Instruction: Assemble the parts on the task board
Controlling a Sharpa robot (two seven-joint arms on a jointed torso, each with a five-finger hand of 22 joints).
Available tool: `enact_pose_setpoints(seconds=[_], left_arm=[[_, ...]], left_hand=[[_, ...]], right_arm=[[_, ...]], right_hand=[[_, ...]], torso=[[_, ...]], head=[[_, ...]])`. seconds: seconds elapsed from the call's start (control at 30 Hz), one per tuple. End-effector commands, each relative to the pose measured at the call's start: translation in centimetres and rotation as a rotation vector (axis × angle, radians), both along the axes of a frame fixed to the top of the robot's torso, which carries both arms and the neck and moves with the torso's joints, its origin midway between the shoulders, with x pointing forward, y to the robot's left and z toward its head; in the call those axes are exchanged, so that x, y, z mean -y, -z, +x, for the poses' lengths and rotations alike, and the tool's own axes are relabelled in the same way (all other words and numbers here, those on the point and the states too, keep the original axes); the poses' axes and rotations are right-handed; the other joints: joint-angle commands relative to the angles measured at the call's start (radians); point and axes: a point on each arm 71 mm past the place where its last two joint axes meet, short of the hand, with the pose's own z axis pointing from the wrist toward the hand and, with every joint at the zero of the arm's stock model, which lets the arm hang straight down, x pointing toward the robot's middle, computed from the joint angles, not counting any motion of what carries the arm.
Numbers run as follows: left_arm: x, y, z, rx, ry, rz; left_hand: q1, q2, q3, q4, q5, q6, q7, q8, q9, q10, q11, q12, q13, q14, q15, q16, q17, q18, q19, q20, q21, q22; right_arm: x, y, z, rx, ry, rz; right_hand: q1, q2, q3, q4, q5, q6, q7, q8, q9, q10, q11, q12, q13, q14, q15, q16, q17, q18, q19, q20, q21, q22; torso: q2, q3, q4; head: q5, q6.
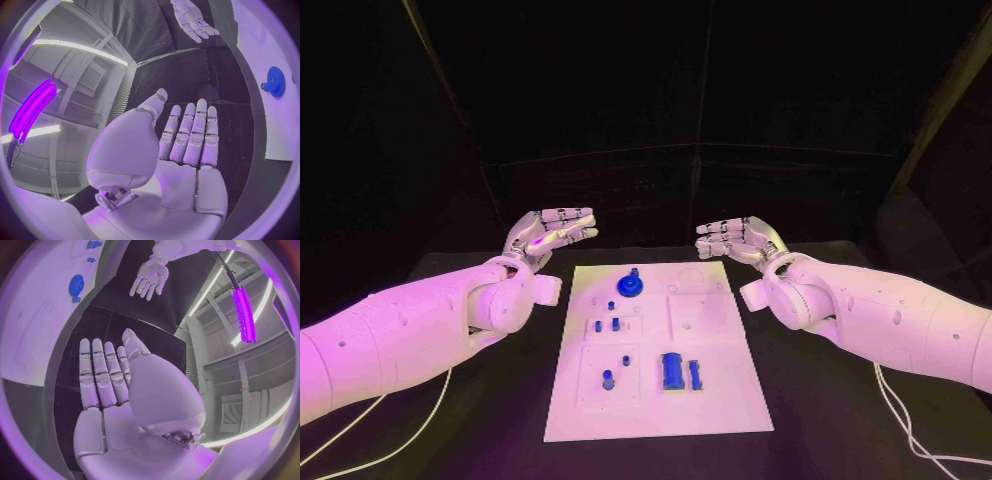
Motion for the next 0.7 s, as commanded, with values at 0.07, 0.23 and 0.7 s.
enact_pose_setpoints(seconds=[0.07,0.23,0.7], left_arm=[[0.0,0.0,-0.2,-0.001,0.0,0.002],[0.4,0.3,-0.9,-0.011,-0.024,0.011],[3.1,0.9,-6.1,-0.057,-0.196,0.079]], left_hand=[[-0.45,0.065,-0.067,-0.021,-0.077,-0.332,-0.05,-0.065,-0.063,-0.347,-0.066,-0.063,-0.061,-0.337,-0.054,-0.057,-0.065,-0.053,-0.249,-0.094,-0.062,-0.081],[-0.612,0.065,-0.091,-0.021,-0.077,-0.45,-0.069,-0.065,-0.063,-0.469,-0.089,-0.063,-0.061,-0.457,-0.075,-0.078,-0.065,-0.069,-0.336,-0.128,-0.062,-0.109],[-0.93,0.065,-0.193,-0.021,-0.077,-0.682,-0.149,-0.065,-0.063,-0.711,-0.193,-0.063,-0.061,-0.693,-0.163,-0.161,-0.065,-0.101,-0.507,-0.196,-0.062,-0.23]], right_arm=[[-0.1,0.0,-0.2,-0.002,0.003,-0.003],[-0.7,-0.1,-1.0,0.003,0.035,0.032],[-3.7,-1.1,-6.1,-0.025,0.231,0.187]], right_hand=[[-0.526,-0.017,0.022,-0.049,-0.049,-0.313,-0.062,-0.062,-0.058,-0.36,-0.049,-0.069,-0.098,-0.359,-0.046,-0.083,-0.042,-0.052,-0.291,-0.081,-0.076,-0.12],[-0.711,-0.017,0.022,-0.049,-0.065,-0.424,-0.084,-0.062,-0.077,-0.487,-0.068,-0.069,-0.098,-0.488,-0.062,-0.083,-0.113,-0.064,-0.397,-0.11,-0.102,-0.161],[-1.074,-0.017,0.022,-0.049,-0.138,-0.643,-0.186,-0.062,-0.163,-0.737,-0.15,-0.069,-0.098,-0.74,-0.133,-0.083,-0.113,-0.101,-0.603,-0.167,-0.212,-0.24]], torso=[[-0.005,0.0002,-0.0019],[-0.032,0.004,-0.0086],[-0.048,0.0063,-0.0127]], head=[[0.005,0.001],[0.03,0.028],[0.045,0.044]])
